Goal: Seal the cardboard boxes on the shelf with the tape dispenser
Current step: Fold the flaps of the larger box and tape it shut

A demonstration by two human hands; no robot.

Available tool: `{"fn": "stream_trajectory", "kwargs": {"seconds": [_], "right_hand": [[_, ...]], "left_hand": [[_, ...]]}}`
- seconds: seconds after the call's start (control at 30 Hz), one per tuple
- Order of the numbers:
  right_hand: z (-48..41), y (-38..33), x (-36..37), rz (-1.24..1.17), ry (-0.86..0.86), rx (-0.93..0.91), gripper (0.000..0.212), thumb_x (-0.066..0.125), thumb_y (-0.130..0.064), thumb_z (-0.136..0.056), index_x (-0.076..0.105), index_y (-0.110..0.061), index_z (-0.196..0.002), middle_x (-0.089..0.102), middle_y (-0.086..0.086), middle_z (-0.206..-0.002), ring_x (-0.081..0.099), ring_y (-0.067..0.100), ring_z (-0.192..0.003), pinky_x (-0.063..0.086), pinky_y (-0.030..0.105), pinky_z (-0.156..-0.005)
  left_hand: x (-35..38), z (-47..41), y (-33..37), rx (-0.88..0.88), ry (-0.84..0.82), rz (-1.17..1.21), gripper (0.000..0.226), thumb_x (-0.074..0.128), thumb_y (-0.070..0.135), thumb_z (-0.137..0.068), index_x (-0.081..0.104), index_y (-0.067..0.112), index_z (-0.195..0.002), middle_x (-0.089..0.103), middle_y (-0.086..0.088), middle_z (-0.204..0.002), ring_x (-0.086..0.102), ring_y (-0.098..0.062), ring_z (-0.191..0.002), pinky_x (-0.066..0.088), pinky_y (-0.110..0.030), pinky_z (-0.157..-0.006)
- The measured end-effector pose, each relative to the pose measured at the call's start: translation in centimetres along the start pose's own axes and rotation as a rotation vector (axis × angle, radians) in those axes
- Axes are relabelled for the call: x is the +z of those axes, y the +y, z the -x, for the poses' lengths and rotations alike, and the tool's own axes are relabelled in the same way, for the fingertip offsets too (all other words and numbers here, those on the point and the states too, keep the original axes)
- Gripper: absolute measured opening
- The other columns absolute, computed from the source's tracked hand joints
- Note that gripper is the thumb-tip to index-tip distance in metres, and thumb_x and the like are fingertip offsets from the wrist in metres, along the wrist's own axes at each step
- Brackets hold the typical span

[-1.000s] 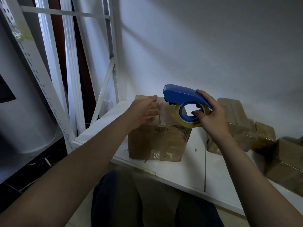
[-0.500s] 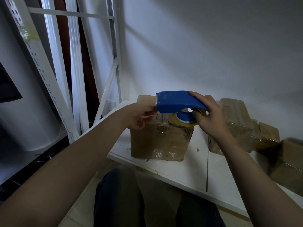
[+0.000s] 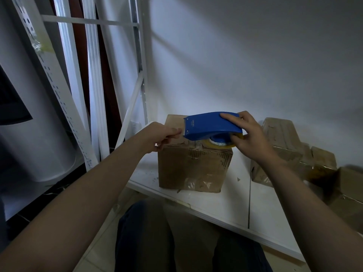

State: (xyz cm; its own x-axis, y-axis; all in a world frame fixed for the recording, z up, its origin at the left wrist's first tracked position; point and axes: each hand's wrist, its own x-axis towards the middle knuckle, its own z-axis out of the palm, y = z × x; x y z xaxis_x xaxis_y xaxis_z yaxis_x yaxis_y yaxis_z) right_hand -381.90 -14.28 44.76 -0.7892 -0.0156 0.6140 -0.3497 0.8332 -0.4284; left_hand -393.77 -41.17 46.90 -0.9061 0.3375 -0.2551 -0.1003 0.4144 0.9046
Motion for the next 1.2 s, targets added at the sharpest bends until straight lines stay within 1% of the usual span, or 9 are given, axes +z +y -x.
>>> {"fn": "stream_trajectory", "kwargs": {"seconds": [0.1, 0.2, 0.33, 0.43, 0.5, 0.63, 0.77, 0.97, 1.2], "right_hand": [[0.2, 0.1, 0.2, 0.004, -0.013, -0.022, 0.078, 0.066, 0.007, -0.088, 0.044, -0.041, -0.146, 0.042, -0.001, -0.121, 0.040, -0.004, -0.113, 0.049, 0.016, -0.090], [0.6, -0.1, 0.5, 0.018, -0.027, -0.037, 0.080, 0.066, 0.007, -0.086, 0.045, -0.041, -0.146, 0.040, -0.005, -0.119, 0.040, -0.003, -0.109, 0.051, 0.023, -0.088], [0.9, -0.1, 0.4, 0.060, -0.030, -0.042, 0.080, 0.066, 0.007, -0.086, 0.046, -0.041, -0.146, 0.038, -0.008, -0.119, 0.039, 0.005, -0.105, 0.053, 0.030, -0.086], [1.4, 0.5, -0.1, 0.116, -0.018, -0.033, 0.080, 0.067, 0.008, -0.084, 0.046, -0.039, -0.146, 0.038, -0.006, -0.121, 0.038, 0.004, -0.105, 0.053, 0.034, -0.089], [1.6, 0.6, -0.2, 0.143, -0.022, -0.025, 0.080, 0.068, 0.007, -0.085, 0.046, -0.037, -0.147, 0.037, -0.005, -0.123, 0.038, 0.003, -0.107, 0.054, 0.037, -0.090], [1.7, 0.2, 0.4, 0.182, -0.048, -0.054, 0.081, 0.069, 0.002, -0.086, 0.043, -0.043, -0.147, 0.036, -0.008, -0.121, 0.040, 0.005, -0.103, 0.056, 0.039, -0.084], [1.8, 0.0, 1.0, 0.291, -0.071, -0.074, 0.080, 0.068, -0.008, -0.088, 0.037, -0.051, -0.148, 0.041, -0.002, -0.127, 0.050, 0.017, -0.102, 0.059, 0.045, -0.075], [1.7, -0.2, 1.6, 0.322, -0.093, -0.132, 0.077, 0.068, -0.014, -0.089, 0.035, -0.052, -0.148, 0.042, -0.001, -0.131, 0.052, 0.018, -0.103, 0.059, 0.044, -0.068], [1.9, -0.3, 2.3, 0.373, -0.093, -0.157, 0.074, 0.068, -0.017, -0.090, 0.036, -0.049, -0.149, 0.043, 0.005, -0.131, 0.051, 0.022, -0.107, 0.060, 0.041, -0.071]], "left_hand": [[0.0, 0.1, -0.3, 0.027, 0.031, -0.008, 0.030, 0.072, 0.042, -0.088, 0.070, 0.013, -0.097, 0.071, -0.004, -0.094, 0.061, -0.017, -0.086, 0.048, -0.031, -0.073], [-0.3, 0.4, -0.7, 0.067, 0.053, -0.014, 0.024, 0.070, 0.038, -0.092, 0.070, 0.014, -0.092, 0.069, -0.002, -0.085, 0.061, -0.015, -0.080, 0.047, -0.028, -0.068], [-1.4, 0.6, -1.7, 0.092, 0.079, -0.018, 0.027, 0.069, 0.035, -0.093, 0.072, 0.009, -0.098, 0.069, -0.005, -0.095, 0.058, -0.018, -0.085, 0.044, -0.029, -0.071], [-3.1, 0.6, -3.0, 0.090, 0.120, -0.024, 0.025, 0.068, 0.033, -0.094, 0.072, 0.010, -0.100, 0.069, -0.001, -0.097, 0.059, -0.016, -0.087, 0.045, -0.028, -0.072], [-4.2, 0.4, -4.1, 0.090, 0.144, -0.023, 0.023, 0.067, 0.034, -0.095, 0.071, 0.012, -0.100, 0.069, 0.001, -0.098, 0.060, -0.016, -0.091, 0.047, -0.030, -0.075], [-4.9, -0.4, -6.1, 0.082, 0.125, -0.037, 0.022, 0.066, 0.038, -0.095, 0.071, 0.017, -0.096, 0.069, 0.002, -0.099, 0.063, -0.020, -0.097, 0.051, -0.040, -0.090], [-4.7, -1.1, -7.4, 0.069, 0.126, -0.036, 0.022, 0.066, 0.038, -0.095, 0.070, 0.017, -0.096, 0.070, 0.002, -0.098, 0.064, -0.020, -0.097, 0.051, -0.041, -0.091], [-5.0, -2.0, -8.5, 0.074, 0.123, -0.031, 0.017, 0.066, 0.039, -0.094, 0.070, 0.022, -0.091, 0.071, 0.005, -0.096, 0.064, -0.017, -0.094, 0.051, -0.039, -0.088], [-4.5, -3.0, -9.1, 0.098, 0.134, -0.035, 0.020, 0.065, 0.039, -0.095, 0.070, 0.020, -0.091, 0.070, 0.006, -0.094, 0.063, -0.016, -0.092, 0.051, -0.037, -0.085]]}}
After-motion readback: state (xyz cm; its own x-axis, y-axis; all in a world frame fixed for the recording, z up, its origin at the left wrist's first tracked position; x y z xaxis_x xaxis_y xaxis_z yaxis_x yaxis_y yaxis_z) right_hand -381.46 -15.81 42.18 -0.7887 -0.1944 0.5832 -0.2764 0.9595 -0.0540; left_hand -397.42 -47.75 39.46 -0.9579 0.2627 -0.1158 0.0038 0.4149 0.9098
